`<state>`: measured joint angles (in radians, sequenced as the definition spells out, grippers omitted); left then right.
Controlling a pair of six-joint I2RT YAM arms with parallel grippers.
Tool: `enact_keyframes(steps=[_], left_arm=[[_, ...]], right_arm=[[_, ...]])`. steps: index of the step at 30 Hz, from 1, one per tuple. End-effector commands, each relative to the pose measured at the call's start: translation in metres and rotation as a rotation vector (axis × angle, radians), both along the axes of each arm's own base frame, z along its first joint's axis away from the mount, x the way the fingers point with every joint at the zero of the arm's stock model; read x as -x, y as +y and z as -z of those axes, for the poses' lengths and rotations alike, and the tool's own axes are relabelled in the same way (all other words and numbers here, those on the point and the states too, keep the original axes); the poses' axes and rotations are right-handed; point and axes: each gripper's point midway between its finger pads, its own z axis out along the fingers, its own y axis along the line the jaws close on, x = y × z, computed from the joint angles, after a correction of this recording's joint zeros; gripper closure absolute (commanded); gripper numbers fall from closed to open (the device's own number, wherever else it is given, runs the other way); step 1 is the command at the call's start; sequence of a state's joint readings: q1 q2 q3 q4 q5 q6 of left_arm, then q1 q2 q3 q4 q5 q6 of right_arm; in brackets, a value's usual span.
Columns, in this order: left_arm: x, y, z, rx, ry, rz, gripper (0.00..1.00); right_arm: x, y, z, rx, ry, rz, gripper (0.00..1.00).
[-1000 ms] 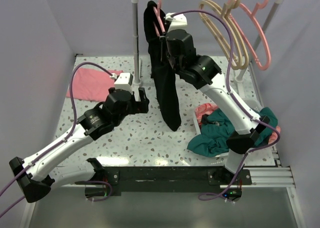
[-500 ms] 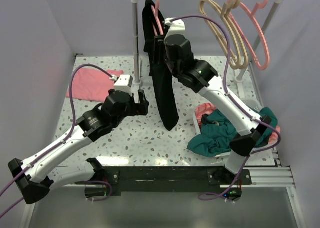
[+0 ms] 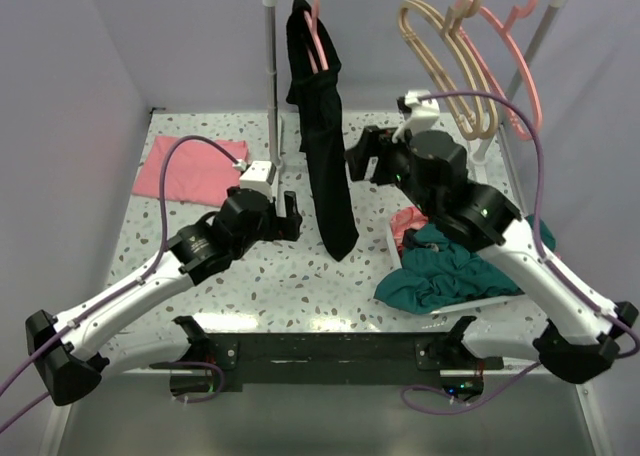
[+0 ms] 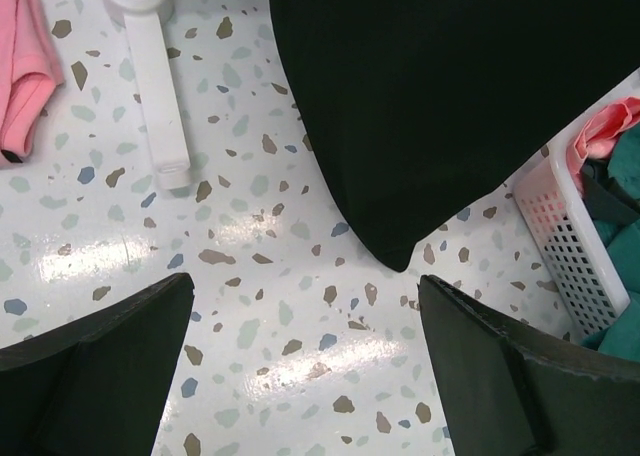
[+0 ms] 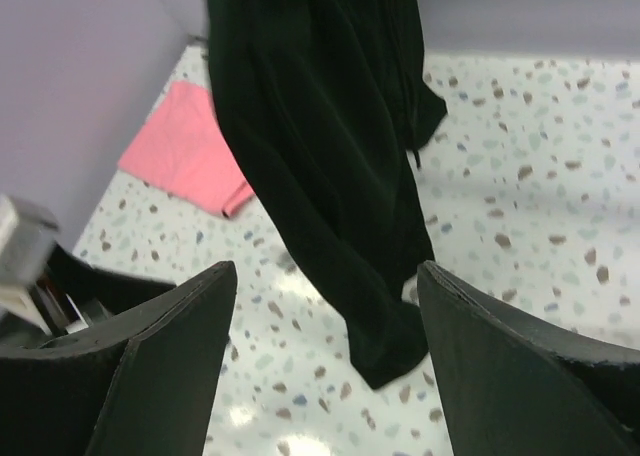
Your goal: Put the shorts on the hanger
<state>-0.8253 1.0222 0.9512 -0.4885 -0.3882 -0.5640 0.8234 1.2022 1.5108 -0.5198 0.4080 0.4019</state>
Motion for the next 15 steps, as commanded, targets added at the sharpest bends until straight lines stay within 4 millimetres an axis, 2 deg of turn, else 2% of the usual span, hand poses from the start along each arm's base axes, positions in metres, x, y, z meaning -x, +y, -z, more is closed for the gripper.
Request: enact_keyframes(steps=[1, 2, 4, 5, 7, 8, 9, 11, 15], left_arm=[[-0.006, -0.005, -0.003, 0.021, -0.032, 0.008, 0.0], [-0.006, -0.006, -0.002, 0.022, -0.033, 0.009, 0.0], [-0.004, -0.006, 0.004, 0.017, -0.026, 0.021, 0.0], [-0.004, -0.007, 0.005, 0.021, -0.027, 0.022, 0.0], [-0.002, -0.006, 0.012, 0.018, -0.015, 0.023, 0.0], [-0.002, -0.007, 0.013, 0.022, -0.015, 0.023, 0.0], [-0.001, -0.006, 0.019, 0.021, -0.006, 0.021, 0.0], [0.0, -0.006, 0.019, 0.036, -0.016, 0.023, 0.0], [0.001, -0.005, 0.021, 0.036, -0.013, 0.018, 0.0]], right_arm=[[0.029, -0.022, 0.047, -0.02, 0.096, 0.003, 0.23], [0.04, -0.034, 0.065, -0.016, 0.128, 0.011, 0.23], [0.052, -0.042, 0.084, -0.016, 0.165, 0.006, 0.23], [0.059, -0.046, 0.11, 0.005, 0.218, 0.01, 0.23], [0.072, -0.052, 0.123, -0.01, 0.247, -0.005, 0.23], [0.077, -0.055, 0.143, 0.009, 0.29, -0.001, 0.23], [0.081, -0.058, 0.148, 0.008, 0.296, -0.004, 0.23], [0.086, -0.063, 0.165, 0.036, 0.331, 0.004, 0.23], [0.087, -0.065, 0.169, 0.048, 0.339, 0.009, 0.22]])
